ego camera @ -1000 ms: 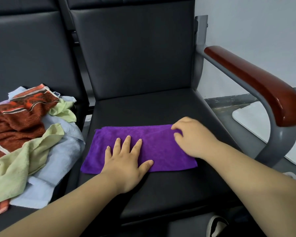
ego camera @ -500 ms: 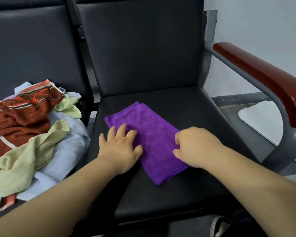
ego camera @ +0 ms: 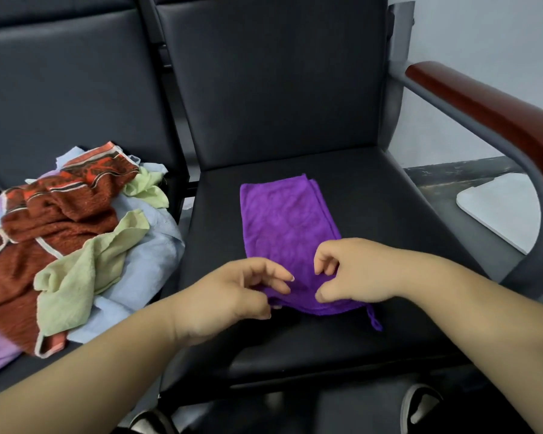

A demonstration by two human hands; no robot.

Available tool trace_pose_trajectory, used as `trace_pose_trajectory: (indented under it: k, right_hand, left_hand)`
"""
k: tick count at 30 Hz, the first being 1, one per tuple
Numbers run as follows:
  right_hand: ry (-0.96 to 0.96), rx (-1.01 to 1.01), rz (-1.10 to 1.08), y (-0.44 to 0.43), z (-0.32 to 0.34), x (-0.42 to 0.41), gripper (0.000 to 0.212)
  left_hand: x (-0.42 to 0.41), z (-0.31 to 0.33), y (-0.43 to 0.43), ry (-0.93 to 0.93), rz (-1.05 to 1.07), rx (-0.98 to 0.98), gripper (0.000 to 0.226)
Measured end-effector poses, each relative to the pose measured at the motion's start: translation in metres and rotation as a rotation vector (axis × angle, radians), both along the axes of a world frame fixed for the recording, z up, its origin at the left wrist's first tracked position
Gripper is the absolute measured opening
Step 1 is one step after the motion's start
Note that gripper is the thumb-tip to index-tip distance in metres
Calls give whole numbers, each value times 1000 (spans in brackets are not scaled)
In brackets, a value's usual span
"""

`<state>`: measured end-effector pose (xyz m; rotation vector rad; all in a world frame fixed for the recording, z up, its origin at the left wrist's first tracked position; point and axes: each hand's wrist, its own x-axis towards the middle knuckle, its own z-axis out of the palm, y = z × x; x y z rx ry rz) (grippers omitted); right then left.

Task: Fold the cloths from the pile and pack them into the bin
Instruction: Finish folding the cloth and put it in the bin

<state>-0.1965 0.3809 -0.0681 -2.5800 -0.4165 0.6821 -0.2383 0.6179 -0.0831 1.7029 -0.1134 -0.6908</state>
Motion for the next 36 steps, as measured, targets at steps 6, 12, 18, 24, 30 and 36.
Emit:
trace_pose_trajectory:
  k: [6, 12, 18, 24, 30, 36]
  right_hand:
    - [-77, -153, 89, 9, -8, -12, 38]
    - [41, 73, -158, 2, 6, -3, 18]
    - [433, 571, -391, -9, 22, -1, 11]
    - [201, 572, -526, 5, 6, 26, 13]
    - [28, 517, -548, 25, -7, 48, 29]
    - [-81, 250, -498, 35, -21, 63, 28]
  left_hand:
    - [1, 0, 10, -240, 179, 258, 23]
    - [8, 25, 28, -239, 85, 481, 15]
    - [8, 40, 41, 161, 107, 233, 8]
    - [25, 31, 41, 16, 382, 277, 18]
    - [42, 17, 45, -95, 493, 391, 11]
    - [59, -10, 52, -310, 414, 773, 18]
